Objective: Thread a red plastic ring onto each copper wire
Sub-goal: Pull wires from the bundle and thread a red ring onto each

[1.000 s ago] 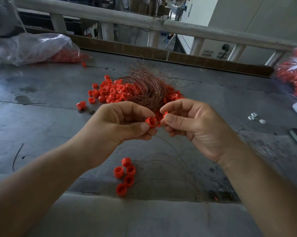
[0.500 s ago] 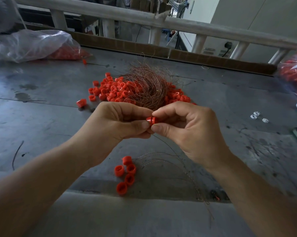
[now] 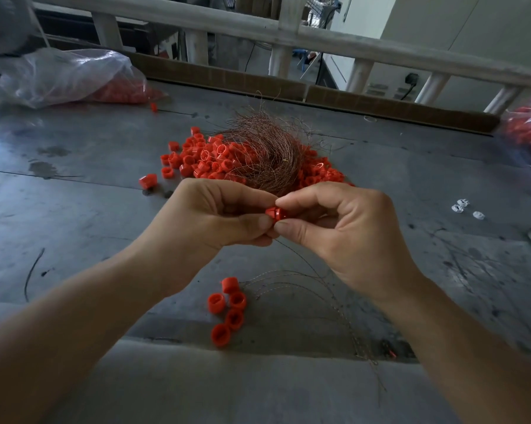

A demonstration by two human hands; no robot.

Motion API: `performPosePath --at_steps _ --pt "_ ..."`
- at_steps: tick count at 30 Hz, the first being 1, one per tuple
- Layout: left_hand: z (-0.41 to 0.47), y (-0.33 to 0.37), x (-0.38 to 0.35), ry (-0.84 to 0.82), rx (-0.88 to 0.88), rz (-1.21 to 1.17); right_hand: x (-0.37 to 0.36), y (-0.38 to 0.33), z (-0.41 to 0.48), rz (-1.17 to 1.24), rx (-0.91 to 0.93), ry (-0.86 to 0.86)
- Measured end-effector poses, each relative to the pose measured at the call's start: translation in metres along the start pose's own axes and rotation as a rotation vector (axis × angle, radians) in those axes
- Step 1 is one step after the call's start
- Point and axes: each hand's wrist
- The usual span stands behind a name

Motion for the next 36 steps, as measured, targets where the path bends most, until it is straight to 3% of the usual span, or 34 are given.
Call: performPosePath --at_steps 8,21,31,36 --pt "0.0005 -0.0001 -0.0012 0.014 0.027 -0.032 -0.0013 0.0021 -0.0003 0.049 -0.023 0.008" --pt "-0.0015 -0.0006 0.0008 -0.043 -0.008 -0.022 -0.0044 0.0037 -0.0027 -0.015 0.117 0.064" --pt "-0.0009 0.0016 0.0033 -0.173 0.045 -0.088 0.0023 0.0059 0.0025 0.171 0.025 -0.091" --pt "-0.0014 0.0007 0.0039 -0.192 0.080 -0.125 0.0054 0.0033 0.0062 -0.037 0.083 -0.246"
Point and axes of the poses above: each hand's wrist, its own z-axis towards the middle knuckle, its own x-axis out of the back of the hand, y = z × x, and after that the axes turned 1 degree about -x, right-handed
